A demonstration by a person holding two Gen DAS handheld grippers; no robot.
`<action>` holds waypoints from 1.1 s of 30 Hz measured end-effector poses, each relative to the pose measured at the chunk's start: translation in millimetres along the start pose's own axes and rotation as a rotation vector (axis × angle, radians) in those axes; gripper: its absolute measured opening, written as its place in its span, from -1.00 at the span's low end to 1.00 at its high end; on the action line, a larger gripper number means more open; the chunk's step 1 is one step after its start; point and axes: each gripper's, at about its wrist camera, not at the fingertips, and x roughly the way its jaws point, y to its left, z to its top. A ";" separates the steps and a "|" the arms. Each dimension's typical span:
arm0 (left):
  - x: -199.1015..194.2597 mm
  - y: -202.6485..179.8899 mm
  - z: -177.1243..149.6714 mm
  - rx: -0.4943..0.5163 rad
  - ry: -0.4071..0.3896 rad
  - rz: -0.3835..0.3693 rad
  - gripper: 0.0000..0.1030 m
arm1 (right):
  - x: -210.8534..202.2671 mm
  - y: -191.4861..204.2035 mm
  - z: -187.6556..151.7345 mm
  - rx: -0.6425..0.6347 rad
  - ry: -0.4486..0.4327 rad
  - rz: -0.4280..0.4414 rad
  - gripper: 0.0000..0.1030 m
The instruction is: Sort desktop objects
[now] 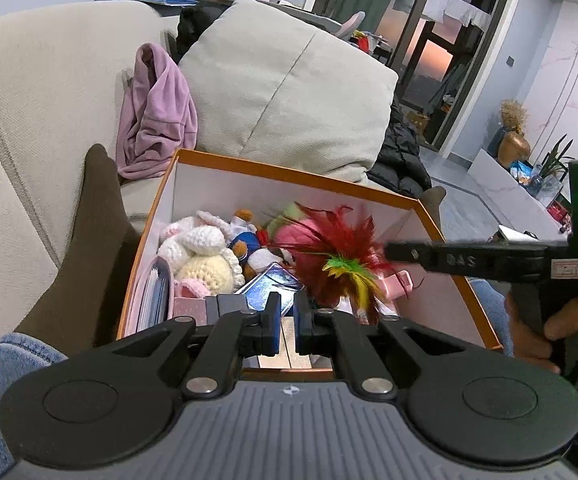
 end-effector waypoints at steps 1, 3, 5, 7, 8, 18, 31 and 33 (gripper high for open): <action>0.2 0.2 -0.6 -0.003 -0.004 0.005 -0.88 | -0.1 -6.0 -2.0 0.024 0.025 0.011 -0.42; 0.2 -0.2 -2.2 -0.001 -0.010 0.011 -0.84 | -4.8 -14.3 -8.1 0.058 0.044 0.030 -0.39; 0.1 -2.2 -4.1 0.006 -0.009 0.004 -0.73 | -14.5 -16.8 -18.6 0.093 0.032 0.050 -0.24; -0.1 -6.2 -7.0 0.023 -0.010 0.004 -0.59 | -23.5 -13.3 -30.4 0.112 0.004 0.054 -0.07; 0.1 -9.0 -8.6 0.036 -0.012 0.012 -0.54 | -27.3 -9.1 -36.5 0.109 -0.012 0.048 -0.04; 2.6 -34.5 -22.9 0.143 -0.159 0.079 0.34 | -58.7 26.7 -71.1 0.043 -0.283 -0.048 0.31; 18.2 -22.9 -30.6 0.152 -0.178 0.133 0.66 | -37.7 27.1 -88.9 0.054 -0.285 -0.139 0.56; 20.8 -20.2 -32.5 0.136 -0.169 0.140 0.67 | -34.6 34.2 -92.1 0.006 -0.289 -0.177 0.58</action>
